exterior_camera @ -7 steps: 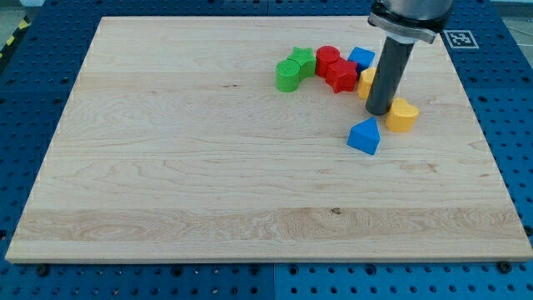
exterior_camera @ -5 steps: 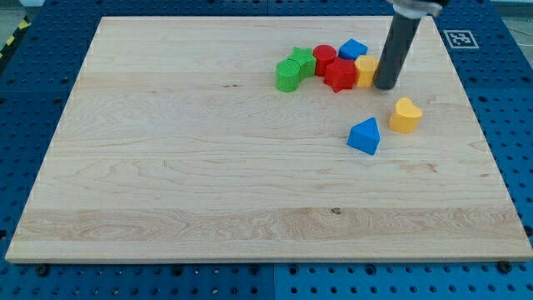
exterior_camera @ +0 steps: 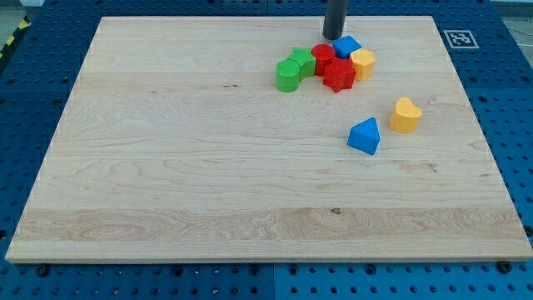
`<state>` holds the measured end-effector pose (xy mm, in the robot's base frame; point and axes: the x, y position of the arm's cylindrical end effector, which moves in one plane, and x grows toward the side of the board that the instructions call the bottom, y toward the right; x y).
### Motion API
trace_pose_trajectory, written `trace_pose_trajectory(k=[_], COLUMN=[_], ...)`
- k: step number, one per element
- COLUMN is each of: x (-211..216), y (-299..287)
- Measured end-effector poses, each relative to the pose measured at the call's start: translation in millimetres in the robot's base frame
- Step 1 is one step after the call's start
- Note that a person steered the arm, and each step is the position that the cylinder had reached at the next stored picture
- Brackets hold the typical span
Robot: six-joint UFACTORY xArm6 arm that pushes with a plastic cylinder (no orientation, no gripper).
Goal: Push blue cube along with yellow hexagon towards yellow heart
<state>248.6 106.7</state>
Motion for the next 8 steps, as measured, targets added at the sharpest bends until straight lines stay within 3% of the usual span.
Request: trace_pose_trajectory(k=[3, 8], x=[50, 77], y=[5, 76])
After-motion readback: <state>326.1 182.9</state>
